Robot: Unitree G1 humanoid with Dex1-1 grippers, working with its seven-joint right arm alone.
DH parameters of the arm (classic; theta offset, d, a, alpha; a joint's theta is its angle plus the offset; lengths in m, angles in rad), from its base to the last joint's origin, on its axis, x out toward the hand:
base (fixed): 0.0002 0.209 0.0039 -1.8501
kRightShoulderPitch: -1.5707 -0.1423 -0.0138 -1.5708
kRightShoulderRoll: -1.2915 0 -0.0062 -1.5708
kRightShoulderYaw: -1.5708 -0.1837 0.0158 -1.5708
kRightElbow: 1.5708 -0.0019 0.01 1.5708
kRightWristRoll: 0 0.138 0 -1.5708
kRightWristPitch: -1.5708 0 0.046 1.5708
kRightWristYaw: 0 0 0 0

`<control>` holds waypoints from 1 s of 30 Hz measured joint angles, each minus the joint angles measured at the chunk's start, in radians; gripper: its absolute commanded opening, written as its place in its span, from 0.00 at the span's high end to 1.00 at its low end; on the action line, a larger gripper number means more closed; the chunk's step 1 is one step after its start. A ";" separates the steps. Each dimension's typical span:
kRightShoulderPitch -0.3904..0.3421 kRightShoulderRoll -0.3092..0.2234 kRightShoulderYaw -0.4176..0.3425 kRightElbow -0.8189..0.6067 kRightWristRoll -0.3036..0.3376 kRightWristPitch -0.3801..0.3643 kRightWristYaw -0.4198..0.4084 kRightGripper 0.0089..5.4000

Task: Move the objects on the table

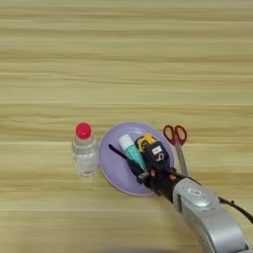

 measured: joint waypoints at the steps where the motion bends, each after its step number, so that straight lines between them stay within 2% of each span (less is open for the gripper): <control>1: 0.000 -0.002 0.002 0.004 0.000 0.009 0.002 0.69; 12: -0.008 -0.016 0.001 0.063 -0.013 0.028 0.000 0.69; 30: -0.072 -0.024 -0.039 0.205 -0.014 -0.021 0.014 0.69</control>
